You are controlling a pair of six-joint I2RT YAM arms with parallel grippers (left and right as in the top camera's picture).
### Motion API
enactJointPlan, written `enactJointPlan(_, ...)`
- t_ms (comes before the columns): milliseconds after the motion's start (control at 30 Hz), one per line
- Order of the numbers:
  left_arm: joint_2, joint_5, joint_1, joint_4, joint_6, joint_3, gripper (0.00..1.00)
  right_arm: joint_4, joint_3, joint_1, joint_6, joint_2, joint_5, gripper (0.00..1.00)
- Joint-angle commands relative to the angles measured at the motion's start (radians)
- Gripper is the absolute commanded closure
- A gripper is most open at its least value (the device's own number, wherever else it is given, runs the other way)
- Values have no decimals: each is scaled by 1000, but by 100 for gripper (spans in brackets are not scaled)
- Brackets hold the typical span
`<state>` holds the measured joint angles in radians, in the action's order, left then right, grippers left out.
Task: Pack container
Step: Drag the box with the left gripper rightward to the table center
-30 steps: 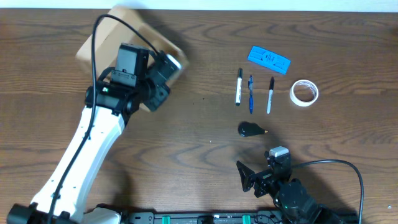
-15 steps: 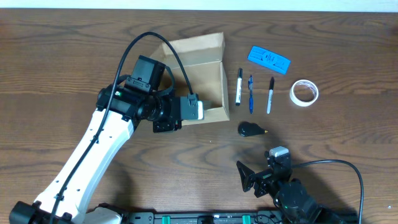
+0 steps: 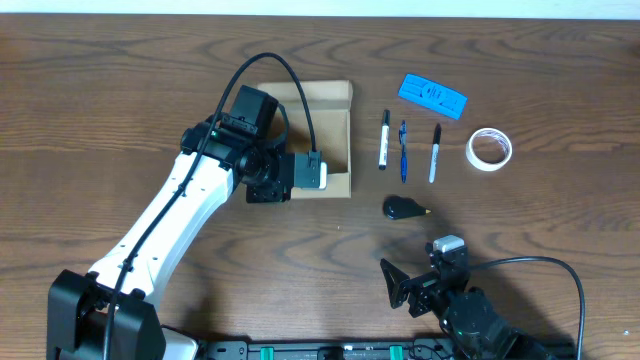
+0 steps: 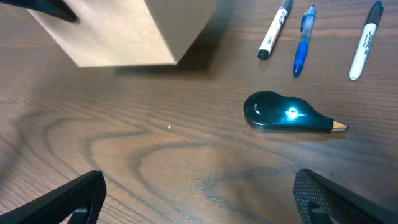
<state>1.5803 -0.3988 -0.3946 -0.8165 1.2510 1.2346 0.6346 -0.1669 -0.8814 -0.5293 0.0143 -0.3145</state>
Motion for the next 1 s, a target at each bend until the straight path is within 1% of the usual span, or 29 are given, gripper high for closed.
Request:
enactJointPlan(0, 3, 28, 0, 7, -47, 10, 94, 0, 3, 5, 14, -9, -14, 1)
enactJointPlan(300, 3, 29, -36, 6, -81, -6, 94, 0, 3, 5, 14, -9, -14, 1)
enactJointPlan(433, 4, 67, -55, 13, -84, -14, 94, 0, 3, 5, 14, -9, -14, 1)
enactJointPlan(567, 4, 119, -58, 35, -160, -15, 94, 0, 3, 5, 14, -9, -14, 1)
enactJointPlan(833, 26, 111, -58, 32, -159, -16, 94, 0, 3, 5, 14, -9, -14, 1)
enactJointPlan(967, 35, 90, -59, 28, -160, -16, 87, 0, 3, 5, 14, -9, -14, 1)
